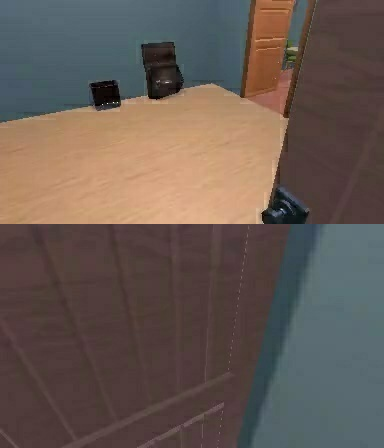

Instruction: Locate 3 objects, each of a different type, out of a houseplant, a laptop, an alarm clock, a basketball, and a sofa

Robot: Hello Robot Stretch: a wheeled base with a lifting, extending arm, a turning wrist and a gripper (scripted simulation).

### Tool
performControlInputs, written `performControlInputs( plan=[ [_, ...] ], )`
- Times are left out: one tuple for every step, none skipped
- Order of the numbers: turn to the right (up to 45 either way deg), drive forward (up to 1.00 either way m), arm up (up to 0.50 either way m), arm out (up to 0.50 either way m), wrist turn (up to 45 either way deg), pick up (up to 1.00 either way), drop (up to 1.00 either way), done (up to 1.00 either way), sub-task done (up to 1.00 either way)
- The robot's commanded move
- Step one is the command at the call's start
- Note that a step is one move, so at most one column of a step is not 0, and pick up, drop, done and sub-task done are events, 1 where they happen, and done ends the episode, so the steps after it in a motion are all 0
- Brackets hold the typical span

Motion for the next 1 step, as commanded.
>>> performControlInputs(
  plan=[
    [-45.0, 0.0, 0.0, 0.0, 0.0, 0.0, 0.0, 0.0, 0.0]
  ],
)
